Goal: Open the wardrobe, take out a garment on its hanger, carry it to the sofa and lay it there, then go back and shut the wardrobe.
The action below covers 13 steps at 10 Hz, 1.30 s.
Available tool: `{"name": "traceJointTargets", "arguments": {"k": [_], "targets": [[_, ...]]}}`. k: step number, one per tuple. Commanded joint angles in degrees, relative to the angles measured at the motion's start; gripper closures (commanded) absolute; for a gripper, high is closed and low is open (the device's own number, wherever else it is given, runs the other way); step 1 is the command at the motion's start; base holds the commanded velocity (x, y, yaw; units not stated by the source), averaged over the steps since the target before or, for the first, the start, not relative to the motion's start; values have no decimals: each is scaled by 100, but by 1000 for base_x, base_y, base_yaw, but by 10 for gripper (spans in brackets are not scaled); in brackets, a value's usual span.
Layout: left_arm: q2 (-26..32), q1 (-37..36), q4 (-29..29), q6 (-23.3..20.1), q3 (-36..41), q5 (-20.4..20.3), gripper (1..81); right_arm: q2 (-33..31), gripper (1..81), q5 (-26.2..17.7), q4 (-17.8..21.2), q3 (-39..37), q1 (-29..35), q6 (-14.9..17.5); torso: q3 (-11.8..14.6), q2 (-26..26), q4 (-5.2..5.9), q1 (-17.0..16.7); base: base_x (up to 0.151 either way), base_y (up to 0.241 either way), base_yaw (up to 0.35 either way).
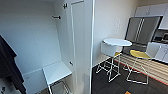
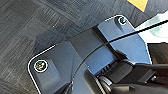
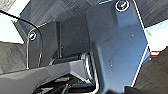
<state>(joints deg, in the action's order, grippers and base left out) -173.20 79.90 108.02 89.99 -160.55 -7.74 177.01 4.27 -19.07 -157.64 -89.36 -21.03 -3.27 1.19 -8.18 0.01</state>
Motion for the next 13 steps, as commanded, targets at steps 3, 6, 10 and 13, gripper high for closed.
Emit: {"name": "traceJointTargets", "arguments": {"k": [3,6,10,13], "targets": [[-13,-312,61,-25,-12,212,10,39,10,-260,26,6,238,11,0,0,0,0,0,0,296],[-13,-303,70,-25,-12,212,10,48,10,-251,17,6,238,11,0,0,0,0,0,0,289],[-13,-303,61,-25,-12,220,10,48,10,-251,26,6,229,11,0,0,0,0,0,0,246],[-13,-312,61,-25,-12,212,10,48,10,-260,17,6,238,11,0,0,0,0,0,0,199]]}}
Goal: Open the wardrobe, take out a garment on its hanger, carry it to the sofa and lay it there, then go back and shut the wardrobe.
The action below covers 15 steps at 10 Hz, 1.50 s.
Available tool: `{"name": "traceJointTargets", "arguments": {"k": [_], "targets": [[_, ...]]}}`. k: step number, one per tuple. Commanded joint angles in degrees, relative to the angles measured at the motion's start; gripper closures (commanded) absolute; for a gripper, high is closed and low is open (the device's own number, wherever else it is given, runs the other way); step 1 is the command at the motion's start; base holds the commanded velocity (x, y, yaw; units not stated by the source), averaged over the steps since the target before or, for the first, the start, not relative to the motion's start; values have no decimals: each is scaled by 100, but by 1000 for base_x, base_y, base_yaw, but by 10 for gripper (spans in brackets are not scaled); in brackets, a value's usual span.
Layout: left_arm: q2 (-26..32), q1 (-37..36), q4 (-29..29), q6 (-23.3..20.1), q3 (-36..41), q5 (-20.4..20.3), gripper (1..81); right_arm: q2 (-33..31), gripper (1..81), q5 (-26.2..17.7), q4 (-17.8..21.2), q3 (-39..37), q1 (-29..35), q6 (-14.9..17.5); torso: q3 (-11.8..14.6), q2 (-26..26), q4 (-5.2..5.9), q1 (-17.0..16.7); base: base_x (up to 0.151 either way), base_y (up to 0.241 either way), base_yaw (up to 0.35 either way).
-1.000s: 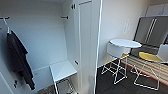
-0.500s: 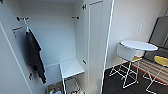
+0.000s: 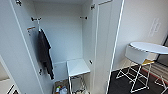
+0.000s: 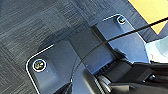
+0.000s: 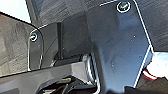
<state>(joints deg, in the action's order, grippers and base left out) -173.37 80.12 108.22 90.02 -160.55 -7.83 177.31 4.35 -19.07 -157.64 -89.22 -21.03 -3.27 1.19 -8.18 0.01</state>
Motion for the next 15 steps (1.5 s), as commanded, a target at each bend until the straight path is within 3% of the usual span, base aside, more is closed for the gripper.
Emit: {"name": "traceJointTargets", "arguments": {"k": [1,10,15], "targets": [[13,-325,50,-28,-12,220,10,26,10,-268,17,6,233,11,0,0,0,0,0,0,151],[13,-308,42,-19,-12,211,10,18,10,-251,25,6,224,11,0,0,0,0,0,0,137],[39,-290,7,60,-12,229,10,26,10,-233,35,5,216,11,0,0,0,0,0,0,0]]}}
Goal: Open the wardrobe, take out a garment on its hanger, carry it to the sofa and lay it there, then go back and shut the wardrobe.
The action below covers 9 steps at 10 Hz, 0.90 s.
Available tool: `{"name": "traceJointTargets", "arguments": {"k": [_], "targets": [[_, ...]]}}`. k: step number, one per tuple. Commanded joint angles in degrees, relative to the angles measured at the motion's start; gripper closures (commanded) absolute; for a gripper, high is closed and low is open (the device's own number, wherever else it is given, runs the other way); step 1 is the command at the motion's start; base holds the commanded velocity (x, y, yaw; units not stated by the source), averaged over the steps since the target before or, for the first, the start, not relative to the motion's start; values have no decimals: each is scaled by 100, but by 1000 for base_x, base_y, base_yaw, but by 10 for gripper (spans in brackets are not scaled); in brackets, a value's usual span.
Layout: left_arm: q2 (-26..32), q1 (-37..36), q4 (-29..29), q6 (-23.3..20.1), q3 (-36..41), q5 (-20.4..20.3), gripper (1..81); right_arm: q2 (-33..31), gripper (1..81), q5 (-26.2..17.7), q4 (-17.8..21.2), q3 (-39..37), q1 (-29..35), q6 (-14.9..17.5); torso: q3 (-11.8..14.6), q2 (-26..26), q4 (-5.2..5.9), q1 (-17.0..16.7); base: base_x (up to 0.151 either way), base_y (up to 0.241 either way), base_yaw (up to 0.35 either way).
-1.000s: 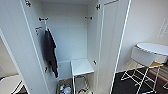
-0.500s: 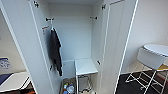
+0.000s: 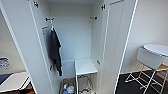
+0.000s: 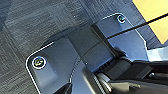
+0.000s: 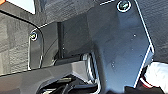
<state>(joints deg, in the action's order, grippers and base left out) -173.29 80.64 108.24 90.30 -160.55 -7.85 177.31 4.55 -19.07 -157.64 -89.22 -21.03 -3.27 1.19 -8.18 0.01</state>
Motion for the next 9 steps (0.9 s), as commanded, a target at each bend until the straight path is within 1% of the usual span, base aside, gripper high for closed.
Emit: {"name": "traceJointTargets", "arguments": {"k": [1,3,9], "targets": [[31,-334,4,32,-12,231,10,26,10,-244,35,6,224,11,0,0,0,0,0,0,0],[22,-308,4,23,-12,231,10,26,10,-244,17,24,225,11,0,0,0,0,0,0,0],[13,-307,-5,32,-12,231,10,26,10,-252,17,23,234,11,2,7,0,0,93,0,0]]}}
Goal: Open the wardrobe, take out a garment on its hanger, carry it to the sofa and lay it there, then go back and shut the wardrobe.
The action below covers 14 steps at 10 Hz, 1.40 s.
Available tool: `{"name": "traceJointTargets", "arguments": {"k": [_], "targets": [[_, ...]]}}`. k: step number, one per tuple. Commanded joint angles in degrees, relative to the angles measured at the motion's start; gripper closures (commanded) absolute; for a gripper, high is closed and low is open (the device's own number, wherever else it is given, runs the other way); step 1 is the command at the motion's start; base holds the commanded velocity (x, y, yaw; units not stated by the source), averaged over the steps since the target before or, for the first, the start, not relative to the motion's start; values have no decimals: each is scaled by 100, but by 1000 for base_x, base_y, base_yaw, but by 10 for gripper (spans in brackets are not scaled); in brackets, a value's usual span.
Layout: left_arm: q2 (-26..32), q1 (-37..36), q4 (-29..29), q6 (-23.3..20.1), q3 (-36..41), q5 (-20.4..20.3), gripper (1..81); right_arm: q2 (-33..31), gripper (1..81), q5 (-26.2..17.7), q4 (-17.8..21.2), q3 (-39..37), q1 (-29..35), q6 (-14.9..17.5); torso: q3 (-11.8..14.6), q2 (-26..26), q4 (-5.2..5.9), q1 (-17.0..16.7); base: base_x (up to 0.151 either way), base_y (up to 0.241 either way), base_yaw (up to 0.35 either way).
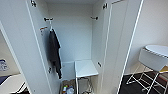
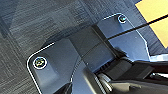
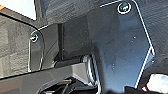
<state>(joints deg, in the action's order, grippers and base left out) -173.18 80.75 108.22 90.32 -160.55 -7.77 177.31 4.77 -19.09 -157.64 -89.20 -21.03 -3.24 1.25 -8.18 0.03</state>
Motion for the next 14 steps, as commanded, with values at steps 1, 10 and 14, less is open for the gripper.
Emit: {"name": "traceJointTargets", "arguments": {"k": [1,10,14], "targets": [[11,-318,-2,30,-12,223,10,26,10,-292,19,24,257,11,0,0,0,0,105,0,0],[46,-266,-20,38,-12,223,10,35,10,-310,19,6,292,11,0,-5,0,7,63,0,0],[247,-55,-529,747,-29,171,10,26,10,-336,28,6,354,2,0,-5,0,2,0,0,0]]}}
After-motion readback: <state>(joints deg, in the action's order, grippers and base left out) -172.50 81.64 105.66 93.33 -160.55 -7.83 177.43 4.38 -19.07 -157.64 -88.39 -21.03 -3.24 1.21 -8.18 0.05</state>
